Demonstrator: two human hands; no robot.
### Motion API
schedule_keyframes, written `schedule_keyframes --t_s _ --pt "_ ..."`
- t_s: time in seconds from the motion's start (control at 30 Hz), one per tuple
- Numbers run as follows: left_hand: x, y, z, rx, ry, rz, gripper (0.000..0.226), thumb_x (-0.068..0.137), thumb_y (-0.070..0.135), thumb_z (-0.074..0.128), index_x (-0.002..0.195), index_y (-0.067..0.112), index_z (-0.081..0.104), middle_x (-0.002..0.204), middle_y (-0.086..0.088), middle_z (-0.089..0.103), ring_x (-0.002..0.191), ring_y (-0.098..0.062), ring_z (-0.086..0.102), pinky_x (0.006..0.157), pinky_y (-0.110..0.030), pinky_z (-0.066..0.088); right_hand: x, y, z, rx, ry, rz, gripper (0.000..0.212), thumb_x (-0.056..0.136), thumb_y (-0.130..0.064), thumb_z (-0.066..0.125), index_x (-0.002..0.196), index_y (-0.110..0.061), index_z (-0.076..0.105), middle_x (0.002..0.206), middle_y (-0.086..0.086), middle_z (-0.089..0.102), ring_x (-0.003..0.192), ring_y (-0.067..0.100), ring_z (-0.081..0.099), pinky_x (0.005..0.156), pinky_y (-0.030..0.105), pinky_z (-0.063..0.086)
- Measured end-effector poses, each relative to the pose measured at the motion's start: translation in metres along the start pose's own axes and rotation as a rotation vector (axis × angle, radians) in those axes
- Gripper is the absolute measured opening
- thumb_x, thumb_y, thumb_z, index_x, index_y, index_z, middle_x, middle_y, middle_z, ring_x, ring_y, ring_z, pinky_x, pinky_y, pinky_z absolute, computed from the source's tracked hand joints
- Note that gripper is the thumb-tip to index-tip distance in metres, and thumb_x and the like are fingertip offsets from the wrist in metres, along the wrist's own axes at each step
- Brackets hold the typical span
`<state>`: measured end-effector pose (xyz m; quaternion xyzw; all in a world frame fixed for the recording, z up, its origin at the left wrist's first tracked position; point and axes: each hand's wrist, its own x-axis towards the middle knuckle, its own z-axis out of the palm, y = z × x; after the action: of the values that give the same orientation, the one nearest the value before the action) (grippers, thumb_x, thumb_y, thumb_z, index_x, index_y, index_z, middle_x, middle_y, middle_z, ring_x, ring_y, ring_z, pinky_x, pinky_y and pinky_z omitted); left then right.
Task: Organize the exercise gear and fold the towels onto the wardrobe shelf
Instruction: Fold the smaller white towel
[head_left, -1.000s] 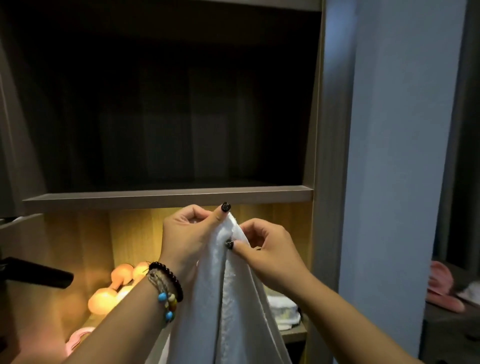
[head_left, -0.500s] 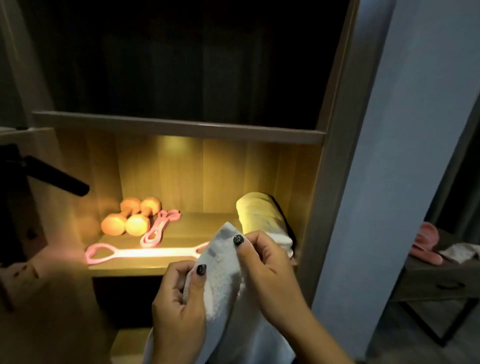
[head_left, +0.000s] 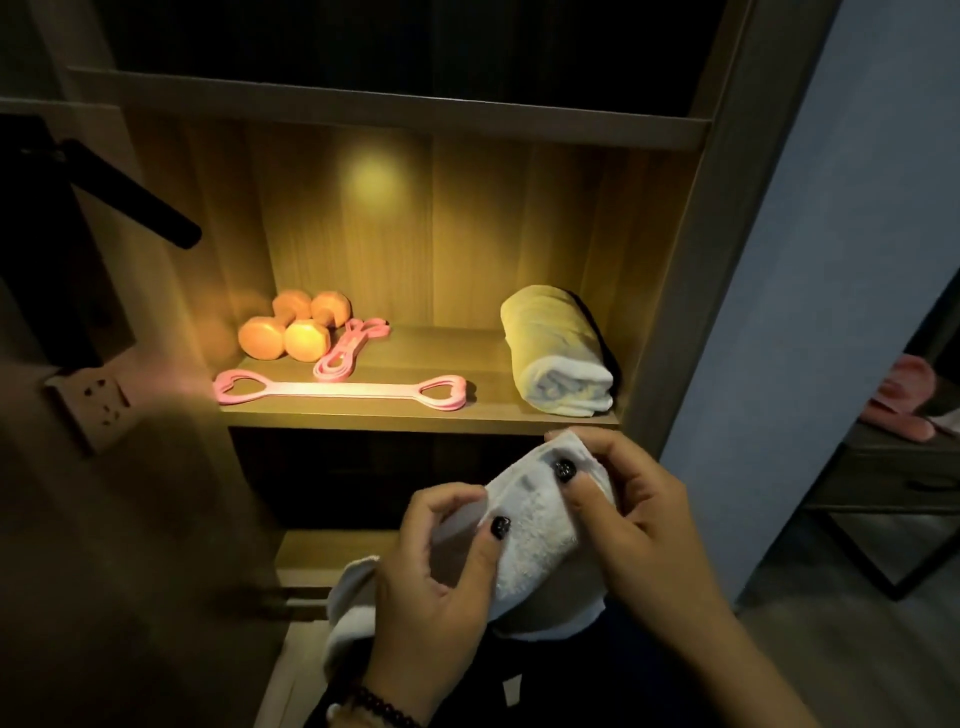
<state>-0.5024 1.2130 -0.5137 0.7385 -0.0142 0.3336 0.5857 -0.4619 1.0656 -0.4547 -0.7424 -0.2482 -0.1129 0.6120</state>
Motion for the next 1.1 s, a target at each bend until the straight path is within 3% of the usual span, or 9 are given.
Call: schedule_keyframes --t_s 0.07,0.23,0.33,0.43,0.57,0.7,0.9,1.0,1.1 --pt "0.0 -0.004 0.004 0.057 -0.03 0.069 0.02 0.084 0.041 0.062 0.103 0.039 0.059 0.106 0.014 0.063 0.104 -0.009 0.062 0.081 -0.034 0.055 -0.002 0.005 -0.002 0.029 0.006 0.026 0.024 0.092 0.001 0.056 0.095 -0.02 0.066 0.089 -0.007 0.069 0.086 0.01 0.065 0.07 0.022 0.053" --pt "-0.003 -0.008 0.008 0.08 -0.043 0.209 0.023 0.079 0.028 0.065 0.1 0.034 0.057 0.108 0.018 0.058 0.107 -0.01 0.058 0.086 -0.014 0.046 -0.007 0.017 -0.001 0.076 0.066 0.086 0.015 0.092 -0.007 0.057 0.089 -0.02 0.064 0.083 -0.005 0.067 0.077 0.011 0.065 0.062 0.023 0.052" --pt "-0.005 -0.011 0.01 0.095 -0.034 0.22 0.024 0.08 0.026 0.063 0.103 0.032 0.06 0.111 0.018 0.058 0.11 -0.009 0.057 0.088 -0.013 0.045 -0.005 0.018 -0.001 0.063 0.046 0.07 0.004 0.091 -0.02 0.059 0.09 -0.021 0.063 0.084 -0.004 0.067 0.077 0.011 0.065 0.062 0.022 0.052" --pt "-0.004 -0.01 0.012 0.049 -0.002 0.232 0.017 0.08 0.026 0.065 0.097 0.028 0.063 0.109 0.017 0.062 0.107 -0.009 0.061 0.086 -0.017 0.049 0.0 0.017 0.0 0.027 -0.014 0.063 0.012 0.084 -0.029 0.056 0.091 -0.022 0.062 0.084 -0.007 0.066 0.078 0.01 0.065 0.062 0.018 0.051" --pt "-0.003 -0.008 0.012 0.059 0.046 0.263 0.011 0.081 0.029 0.067 0.091 0.025 0.066 0.108 0.016 0.065 0.105 -0.006 0.062 0.082 -0.011 0.049 -0.001 0.018 0.005 0.024 -0.061 0.058 0.012 0.085 -0.031 0.057 0.092 -0.023 0.061 0.086 -0.008 0.067 0.078 0.009 0.066 0.061 0.02 0.053" --pt "0.002 -0.019 0.007 0.115 -0.068 0.189 0.014 0.08 0.034 0.068 0.083 0.02 0.067 0.104 0.016 0.062 0.102 -0.007 0.061 0.08 -0.014 0.049 -0.001 0.021 0.007 0.068 -0.06 0.047 0.007 0.087 -0.026 0.06 0.09 -0.021 0.063 0.082 -0.004 0.067 0.074 0.011 0.066 0.059 0.018 0.05" --pt "-0.004 -0.035 0.011 0.084 -0.246 0.036 0.029 0.088 0.051 0.059 0.091 0.026 0.073 0.109 0.01 0.058 0.106 -0.021 0.058 0.082 -0.043 0.053 -0.001 0.022 0.003 0.105 -0.027 0.06 0.008 0.09 -0.009 0.06 0.089 -0.016 0.064 0.081 0.001 0.066 0.072 0.013 0.064 0.06 0.02 0.05" --pt "-0.003 -0.036 0.015 0.081 -0.215 0.038 0.031 0.087 0.05 0.059 0.095 0.024 0.074 0.106 0.012 0.058 0.101 -0.017 0.06 0.078 -0.038 0.055 -0.001 0.022 0.001 0.106 -0.019 0.07 0.008 0.091 -0.008 0.06 0.089 -0.015 0.063 0.08 -0.002 0.066 0.073 0.013 0.064 0.06 0.018 0.049" --pt "-0.005 -0.043 0.018 0.152 -0.107 0.146 0.037 0.089 0.046 0.057 0.089 0.012 0.072 0.097 0.009 0.057 0.089 -0.011 0.061 0.069 -0.025 0.052 -0.003 0.019 0.002 0.111 -0.025 0.079 0.008 0.091 -0.009 0.059 0.09 -0.016 0.063 0.083 -0.003 0.066 0.075 0.012 0.064 0.06 0.019 0.051"
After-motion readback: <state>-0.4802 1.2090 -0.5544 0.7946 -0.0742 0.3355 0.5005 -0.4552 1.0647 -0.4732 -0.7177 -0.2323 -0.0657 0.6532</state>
